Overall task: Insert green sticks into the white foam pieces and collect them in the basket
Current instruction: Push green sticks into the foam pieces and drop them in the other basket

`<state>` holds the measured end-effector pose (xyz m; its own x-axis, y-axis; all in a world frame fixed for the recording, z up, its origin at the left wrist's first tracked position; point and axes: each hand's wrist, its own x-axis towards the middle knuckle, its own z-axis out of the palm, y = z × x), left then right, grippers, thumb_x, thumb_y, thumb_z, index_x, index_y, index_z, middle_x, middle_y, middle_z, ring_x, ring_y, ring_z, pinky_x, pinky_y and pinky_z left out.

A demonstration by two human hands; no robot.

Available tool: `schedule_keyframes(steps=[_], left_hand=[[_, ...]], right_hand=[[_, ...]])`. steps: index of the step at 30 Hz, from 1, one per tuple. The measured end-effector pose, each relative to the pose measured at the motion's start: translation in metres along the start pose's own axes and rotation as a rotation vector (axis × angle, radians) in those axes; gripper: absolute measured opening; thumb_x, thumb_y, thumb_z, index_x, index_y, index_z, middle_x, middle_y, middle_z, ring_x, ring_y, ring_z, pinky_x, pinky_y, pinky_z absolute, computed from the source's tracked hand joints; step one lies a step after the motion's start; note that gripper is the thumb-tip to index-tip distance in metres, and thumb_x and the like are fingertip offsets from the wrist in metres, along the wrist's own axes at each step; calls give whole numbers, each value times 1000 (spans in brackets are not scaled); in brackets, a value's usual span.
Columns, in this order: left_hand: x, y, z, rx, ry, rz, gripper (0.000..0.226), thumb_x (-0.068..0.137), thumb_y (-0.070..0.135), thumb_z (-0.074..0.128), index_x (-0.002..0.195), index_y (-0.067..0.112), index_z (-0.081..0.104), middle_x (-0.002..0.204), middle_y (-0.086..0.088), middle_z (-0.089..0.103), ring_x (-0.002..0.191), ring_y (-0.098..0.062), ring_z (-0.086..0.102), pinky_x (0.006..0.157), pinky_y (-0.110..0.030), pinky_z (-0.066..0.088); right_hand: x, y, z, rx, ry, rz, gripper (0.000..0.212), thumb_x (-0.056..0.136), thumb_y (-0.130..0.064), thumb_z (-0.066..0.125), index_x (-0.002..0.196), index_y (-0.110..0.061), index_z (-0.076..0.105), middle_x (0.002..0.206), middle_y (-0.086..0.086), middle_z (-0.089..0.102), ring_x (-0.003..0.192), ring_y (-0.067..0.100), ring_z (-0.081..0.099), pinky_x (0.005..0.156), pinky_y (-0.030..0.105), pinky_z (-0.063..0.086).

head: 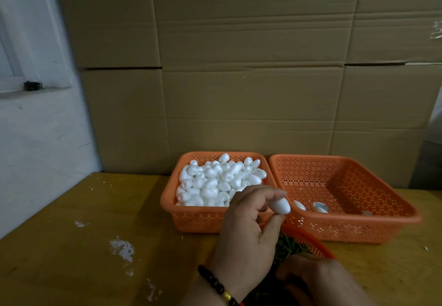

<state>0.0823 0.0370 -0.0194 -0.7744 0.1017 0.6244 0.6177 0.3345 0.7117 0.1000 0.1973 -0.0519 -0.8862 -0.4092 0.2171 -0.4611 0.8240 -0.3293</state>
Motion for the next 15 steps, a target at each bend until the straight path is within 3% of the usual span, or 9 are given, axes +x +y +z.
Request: schedule_keyframes(steps=[5,9,12,15], left_hand=[[0,3,-2,-117,-23,-76,34,90,12,62,110,40,61,107,18,61,103,-4,58,81,-12,46],[3,4,-3,-228,-21,-128,27,94,17,57,114,34,61,116,16,64,105,-5,61,86,-20,50],[4,6,-4,-343,-29,-189,30,97,12,53,117,33,60,119,10,66,109,-5,62,88,-21,51],[5,9,-5,-398,-24,-246,27,98,17,51,117,33,59,113,14,68,108,-5,62,82,-18,51]], right_hand=[[0,-3,0,-14,22,7,24,89,-44,54,113,-45,59,109,-23,61,101,-10,53,89,4,37],[-2,-4,-3,-1,93,17,26,87,-48,55,113,-49,61,109,-24,62,105,-10,52,89,0,33],[-3,-6,-7,14,99,34,24,83,-51,59,106,-47,65,102,-26,62,99,-11,55,88,4,38],[-4,-10,-11,67,117,26,15,80,-49,64,93,-43,69,88,-28,60,84,-15,54,80,4,40]])
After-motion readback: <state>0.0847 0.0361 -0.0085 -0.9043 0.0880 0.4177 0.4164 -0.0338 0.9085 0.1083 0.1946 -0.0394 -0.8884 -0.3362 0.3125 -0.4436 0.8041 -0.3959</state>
